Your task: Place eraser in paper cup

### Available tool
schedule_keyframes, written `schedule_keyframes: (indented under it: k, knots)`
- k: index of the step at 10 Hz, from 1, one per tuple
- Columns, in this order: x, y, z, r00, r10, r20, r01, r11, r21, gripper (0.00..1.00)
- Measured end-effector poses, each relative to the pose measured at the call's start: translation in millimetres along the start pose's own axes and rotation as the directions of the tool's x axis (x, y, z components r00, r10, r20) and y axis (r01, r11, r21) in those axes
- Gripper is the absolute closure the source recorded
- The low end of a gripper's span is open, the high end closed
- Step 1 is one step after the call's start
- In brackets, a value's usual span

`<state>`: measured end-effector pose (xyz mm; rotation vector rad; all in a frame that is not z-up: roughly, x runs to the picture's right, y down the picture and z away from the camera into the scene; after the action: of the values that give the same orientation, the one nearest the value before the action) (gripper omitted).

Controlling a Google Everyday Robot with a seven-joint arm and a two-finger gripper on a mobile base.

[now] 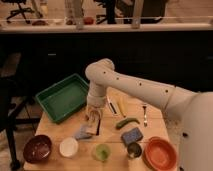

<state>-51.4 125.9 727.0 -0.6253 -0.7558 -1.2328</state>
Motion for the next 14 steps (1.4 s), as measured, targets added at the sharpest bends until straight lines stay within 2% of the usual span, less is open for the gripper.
schedule_keyframes:
  k: [5,6,8,11,13,14]
  knots:
    - [-1,-4,1,1.0,-0.007,0.005,0.007,1.0,0.009,1.0]
    - [-2,-5,2,0.999,-0.041,0.017,0.041,0.999,0.001,1.0]
    - [-7,-28,1,0.995,-0.101,0.024,0.101,0.995,0.001,1.0]
    - [-19,-77,1,0.971,-0.233,0.05,0.234,0.972,-0.005,1.0]
    - [-31,-98,2,0.946,-0.317,0.073,0.318,0.948,-0.01,1.0]
    - [-47,-106,4,0.931,-0.354,0.089,0.357,0.934,-0.018,1.0]
